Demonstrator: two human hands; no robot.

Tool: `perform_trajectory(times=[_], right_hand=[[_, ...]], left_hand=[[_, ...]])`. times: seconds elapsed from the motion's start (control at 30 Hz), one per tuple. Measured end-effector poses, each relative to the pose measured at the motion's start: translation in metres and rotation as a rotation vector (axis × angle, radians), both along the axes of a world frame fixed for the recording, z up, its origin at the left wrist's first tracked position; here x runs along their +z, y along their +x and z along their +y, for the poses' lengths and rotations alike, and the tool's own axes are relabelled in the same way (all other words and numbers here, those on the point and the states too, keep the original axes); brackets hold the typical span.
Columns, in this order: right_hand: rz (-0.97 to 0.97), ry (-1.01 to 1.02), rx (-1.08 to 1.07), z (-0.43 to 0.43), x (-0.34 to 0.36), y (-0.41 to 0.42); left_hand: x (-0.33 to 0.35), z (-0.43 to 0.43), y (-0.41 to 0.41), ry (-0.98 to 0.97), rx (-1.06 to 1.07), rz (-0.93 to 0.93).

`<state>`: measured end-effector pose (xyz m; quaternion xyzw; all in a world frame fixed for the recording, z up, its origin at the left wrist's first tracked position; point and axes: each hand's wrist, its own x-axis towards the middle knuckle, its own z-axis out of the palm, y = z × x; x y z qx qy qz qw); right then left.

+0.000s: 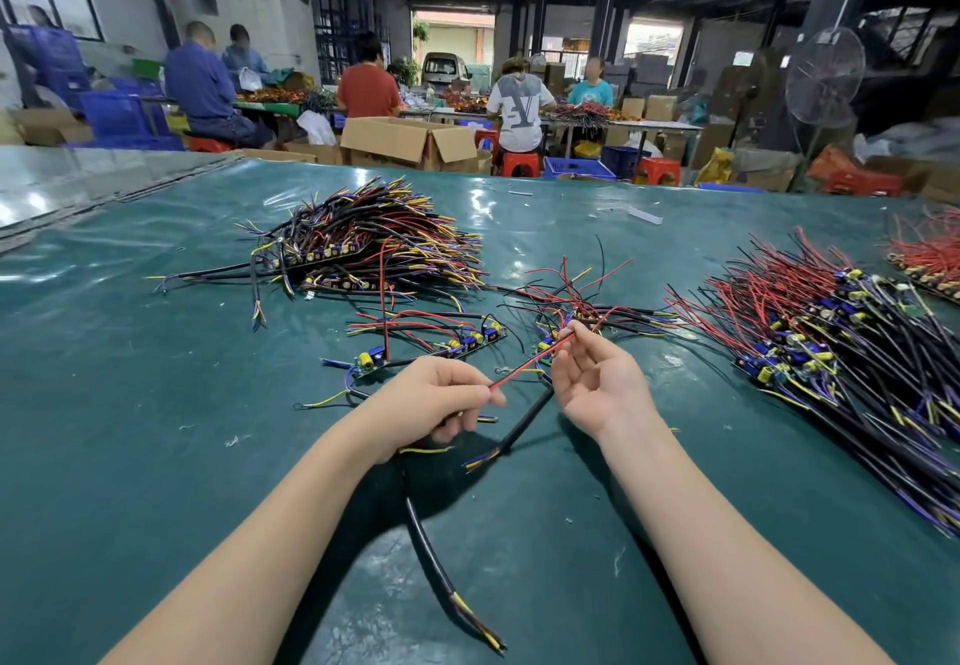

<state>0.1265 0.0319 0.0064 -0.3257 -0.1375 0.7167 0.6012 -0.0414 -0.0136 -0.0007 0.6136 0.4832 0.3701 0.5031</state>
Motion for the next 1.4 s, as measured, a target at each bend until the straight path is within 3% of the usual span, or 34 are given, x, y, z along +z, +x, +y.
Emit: perform_trajectory(times=[0.17,0.33,0.47,0.6,0.7,0.9,1.03,1.27,1.4], right_hand=[[-0.016,0.048,0.079,0.0,0.007,0.003],[-0.467,0.265,0.407,-0.012,0.005,-0.016],[-0.72,0.437,0.36,-0.017,0.001,-0.026],[-0.677,0.441,0.209,-0.012,-0.001,-0.025],[-0.607,0.407,0.214,-0.012,-0.004,-0.026],[-0.778,0.448,0.343,-0.013,-0.012,-0.03],[-0.856,0.486,0.315,-0.014,-0.015,-0.033],[-1.142,0.521,0.12,-0.014,-0.023,-0.046],[-1.164,0.542,0.112,-0.014,-0.022,-0.043]], left_hand=[[0.003,0.006,-0.006,-0.084,0.082,-0.268],[0.0,0.005,-0.007,-0.098,0.079,-0.284],[0.0,0.004,-0.004,-0.111,0.084,-0.308],[0.001,0.006,-0.004,-0.136,0.122,-0.334],[0.001,0.005,-0.005,-0.152,0.116,-0.362],[-0.002,0.007,-0.008,-0.068,0.193,-0.258],[-0.005,0.008,-0.008,0.021,0.202,-0.064],[-0.012,0.01,0.0,0.136,0.264,0.001],[-0.014,0.01,0.0,0.168,0.273,0.035]])
